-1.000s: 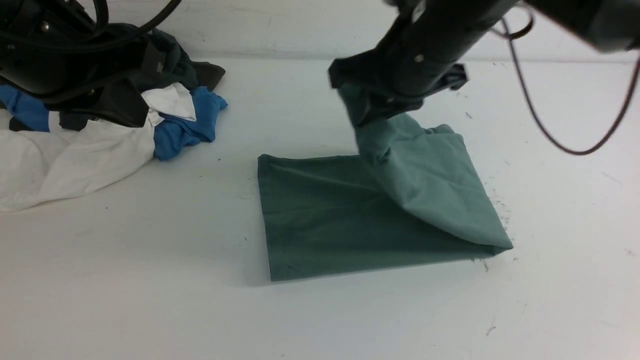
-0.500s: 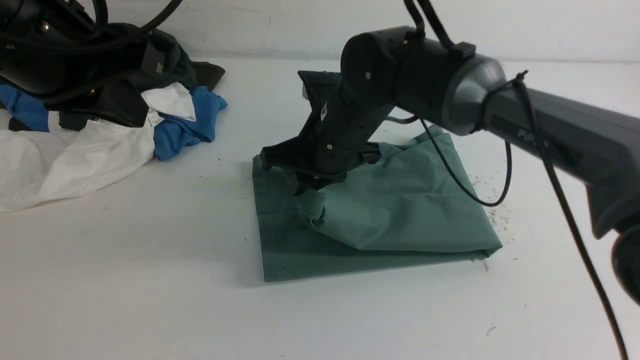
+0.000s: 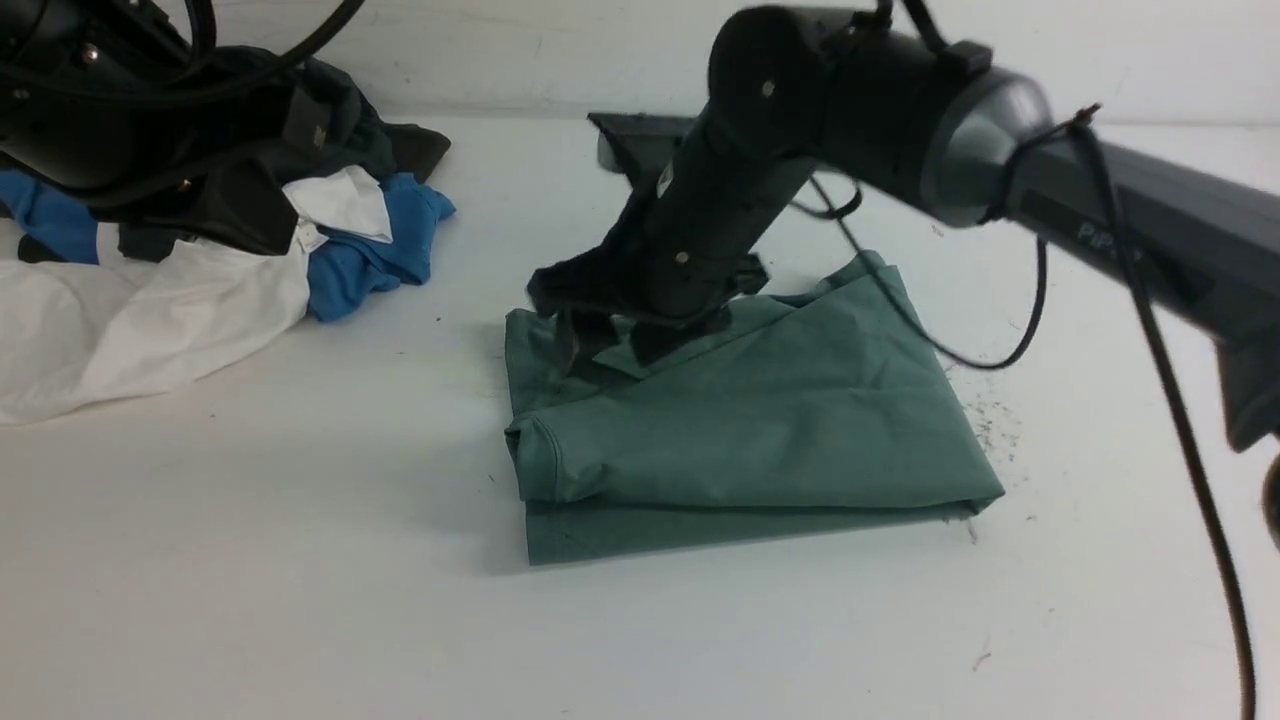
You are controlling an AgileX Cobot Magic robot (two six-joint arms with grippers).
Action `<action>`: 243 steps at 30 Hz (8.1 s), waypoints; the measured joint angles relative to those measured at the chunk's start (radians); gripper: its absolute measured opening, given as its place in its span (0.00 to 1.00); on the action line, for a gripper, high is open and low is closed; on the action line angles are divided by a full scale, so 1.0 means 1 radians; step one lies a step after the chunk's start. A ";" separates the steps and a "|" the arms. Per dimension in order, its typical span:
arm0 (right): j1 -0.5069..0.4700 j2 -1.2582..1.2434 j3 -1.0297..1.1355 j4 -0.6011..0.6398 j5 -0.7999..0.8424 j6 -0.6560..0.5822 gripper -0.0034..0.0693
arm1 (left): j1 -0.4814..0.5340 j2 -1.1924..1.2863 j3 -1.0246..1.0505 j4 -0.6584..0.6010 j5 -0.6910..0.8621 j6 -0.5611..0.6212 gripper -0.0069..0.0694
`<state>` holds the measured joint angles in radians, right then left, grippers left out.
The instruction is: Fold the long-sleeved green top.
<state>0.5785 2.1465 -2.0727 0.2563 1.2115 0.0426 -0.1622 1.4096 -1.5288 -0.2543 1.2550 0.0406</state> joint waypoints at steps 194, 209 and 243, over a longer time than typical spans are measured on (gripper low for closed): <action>-0.250 0.143 -0.159 -0.051 0.028 -0.406 0.11 | -0.042 0.845 -0.688 0.235 -0.020 -0.035 0.09; -0.268 0.287 -0.122 0.004 0.027 -0.361 0.03 | -0.073 0.850 -0.380 0.143 -0.044 0.020 0.09; -0.269 0.164 0.147 -0.129 -0.049 -0.229 0.03 | -0.070 0.349 -0.270 0.226 -0.016 -0.012 0.09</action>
<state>0.3091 2.3103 -1.9253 0.1271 1.1621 -0.1869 -0.2321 1.7590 -1.7984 -0.0281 1.2385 0.0286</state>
